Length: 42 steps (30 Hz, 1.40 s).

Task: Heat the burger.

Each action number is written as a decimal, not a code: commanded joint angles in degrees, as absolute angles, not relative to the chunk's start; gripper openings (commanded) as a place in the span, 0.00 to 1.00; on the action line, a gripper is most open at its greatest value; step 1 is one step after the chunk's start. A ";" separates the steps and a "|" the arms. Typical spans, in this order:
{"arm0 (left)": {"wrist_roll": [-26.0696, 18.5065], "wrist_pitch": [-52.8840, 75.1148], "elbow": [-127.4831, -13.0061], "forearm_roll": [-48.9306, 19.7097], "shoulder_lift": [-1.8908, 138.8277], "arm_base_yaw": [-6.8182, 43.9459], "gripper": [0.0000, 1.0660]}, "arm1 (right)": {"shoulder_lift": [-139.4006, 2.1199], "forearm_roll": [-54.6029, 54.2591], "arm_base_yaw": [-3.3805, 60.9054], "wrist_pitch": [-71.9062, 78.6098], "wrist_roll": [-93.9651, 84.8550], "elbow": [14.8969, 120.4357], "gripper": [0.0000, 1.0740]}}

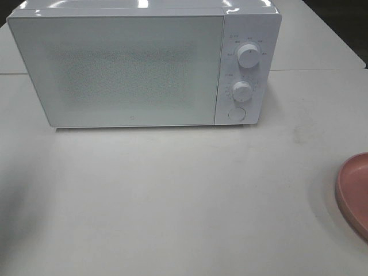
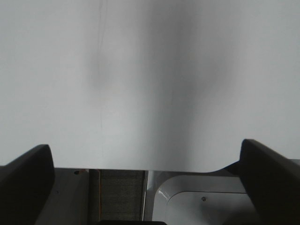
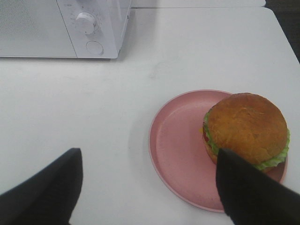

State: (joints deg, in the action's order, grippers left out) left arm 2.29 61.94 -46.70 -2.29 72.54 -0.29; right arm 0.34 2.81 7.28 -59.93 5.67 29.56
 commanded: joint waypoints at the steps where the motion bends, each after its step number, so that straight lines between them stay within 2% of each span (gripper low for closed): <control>1: 2.23 61.42 -43.72 -3.32 68.93 -1.55 0.94 | 1.83 2.98 6.99 -59.42 5.16 29.39 0.70; 8: 2.18 60.91 -35.07 -3.04 55.23 -1.66 0.94 | 1.83 2.98 6.99 -59.42 5.16 29.39 0.70; 18: 0.80 59.42 -28.48 -2.75 35.87 -1.66 0.94 | 1.83 2.98 6.99 -59.42 5.16 29.39 0.70; 30: -0.34 59.30 -28.65 -2.75 13.75 -1.66 0.94 | 1.83 2.98 6.99 -59.42 5.16 29.39 0.70; 42: 0.00 59.24 -28.65 -2.81 -0.92 -1.66 0.94 | 1.83 2.98 6.99 -59.42 5.16 29.39 0.70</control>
